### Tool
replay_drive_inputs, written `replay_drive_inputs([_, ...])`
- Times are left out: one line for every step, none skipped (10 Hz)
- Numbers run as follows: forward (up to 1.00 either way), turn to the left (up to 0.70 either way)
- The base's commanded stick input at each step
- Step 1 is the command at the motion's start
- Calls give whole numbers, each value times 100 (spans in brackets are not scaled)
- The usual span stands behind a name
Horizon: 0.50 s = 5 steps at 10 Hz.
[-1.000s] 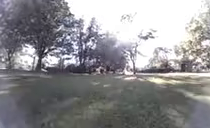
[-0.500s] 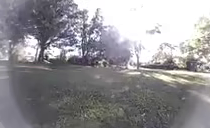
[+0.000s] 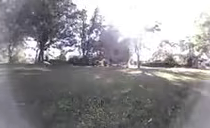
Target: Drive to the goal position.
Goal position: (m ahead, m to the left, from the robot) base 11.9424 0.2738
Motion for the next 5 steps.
replay_drive_inputs([13, 0])
replay_drive_inputs([14, 0])
replay_drive_inputs([14, 0])
replay_drive_inputs([47, 0])
replay_drive_inputs([97, 0])
